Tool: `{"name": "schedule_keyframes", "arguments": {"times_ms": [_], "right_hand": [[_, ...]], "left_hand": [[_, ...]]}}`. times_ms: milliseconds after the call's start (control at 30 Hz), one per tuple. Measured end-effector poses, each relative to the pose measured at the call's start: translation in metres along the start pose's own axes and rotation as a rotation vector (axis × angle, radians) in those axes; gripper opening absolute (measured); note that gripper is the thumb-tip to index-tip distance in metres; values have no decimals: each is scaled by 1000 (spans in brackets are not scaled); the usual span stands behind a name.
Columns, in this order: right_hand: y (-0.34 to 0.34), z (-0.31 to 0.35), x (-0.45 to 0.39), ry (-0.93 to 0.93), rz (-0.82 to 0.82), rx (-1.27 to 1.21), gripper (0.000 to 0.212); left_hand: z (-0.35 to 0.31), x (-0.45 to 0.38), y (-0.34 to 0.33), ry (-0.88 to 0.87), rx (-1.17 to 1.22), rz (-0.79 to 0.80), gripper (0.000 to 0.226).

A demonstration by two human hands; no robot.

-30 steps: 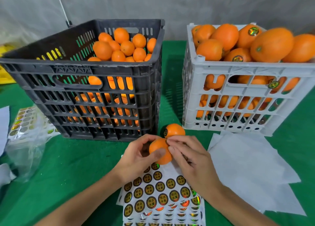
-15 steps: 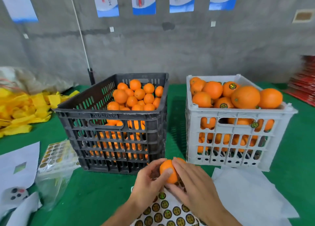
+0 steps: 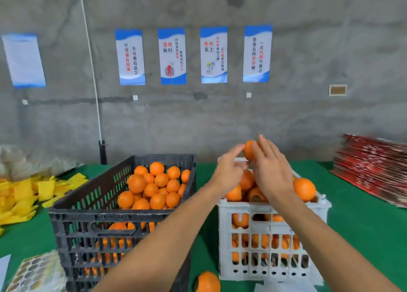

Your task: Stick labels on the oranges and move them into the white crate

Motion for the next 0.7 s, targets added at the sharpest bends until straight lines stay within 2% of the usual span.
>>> {"name": "schedule_keyframes", "arguments": {"times_ms": [33,100,233,400,533,633,700], "right_hand": [[1,-2,-9,-22,62,58,53],[1,-1,-17,7,82,109,48],[4,37,-19,89,45,18,34],[-16,109,-20,180,166,-89,36],[-41,173,-14,232,360,-142,31],[-64,208,-6,293,615,-255,23],[-81,222,-2,379,845,-257,17]], "left_hand": [[0,-8,-1,45,3,24,61],[0,-18,2,100,-37,49,60],[7,-24,36,74,-194,-4,52],[36,-5,102,108,-397,-37,46],[71,22,169,284,-614,84,25],[111,49,233,530,-846,239,39],[136,66,275,769,-911,256,43]]}}
Point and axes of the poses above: each hand's wrist, its own x-axis away from the middle knuckle, its own y-axis out of the back of the hand, z = x × y, the point moved 1 cm from there along -x, towards the middle knuckle, and after that the axes turned 3 degrees about -y, right-handed, at the moved point
